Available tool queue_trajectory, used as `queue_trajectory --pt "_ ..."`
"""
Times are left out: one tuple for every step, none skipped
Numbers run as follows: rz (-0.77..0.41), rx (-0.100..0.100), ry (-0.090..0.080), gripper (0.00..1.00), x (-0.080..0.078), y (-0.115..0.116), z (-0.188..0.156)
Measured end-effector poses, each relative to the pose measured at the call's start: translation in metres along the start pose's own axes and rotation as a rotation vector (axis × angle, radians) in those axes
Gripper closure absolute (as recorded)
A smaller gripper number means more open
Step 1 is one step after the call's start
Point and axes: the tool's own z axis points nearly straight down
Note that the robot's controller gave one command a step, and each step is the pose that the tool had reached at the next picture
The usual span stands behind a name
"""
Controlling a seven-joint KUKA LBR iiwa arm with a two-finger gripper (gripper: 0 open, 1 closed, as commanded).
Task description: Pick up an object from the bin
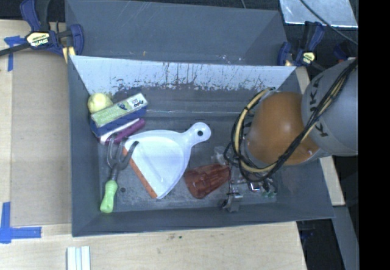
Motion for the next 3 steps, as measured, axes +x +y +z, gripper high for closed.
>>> queue_trajectory --pt "0.087 0.001 -0.004 1.00 -0.003 0.023 -0.005" --pt "0.087 0.001 -0.004 1.00 -0.003 0.023 -0.005" --pt "0.049 0.001 -0.014 1.00 -0.021 0.038 -0.103"
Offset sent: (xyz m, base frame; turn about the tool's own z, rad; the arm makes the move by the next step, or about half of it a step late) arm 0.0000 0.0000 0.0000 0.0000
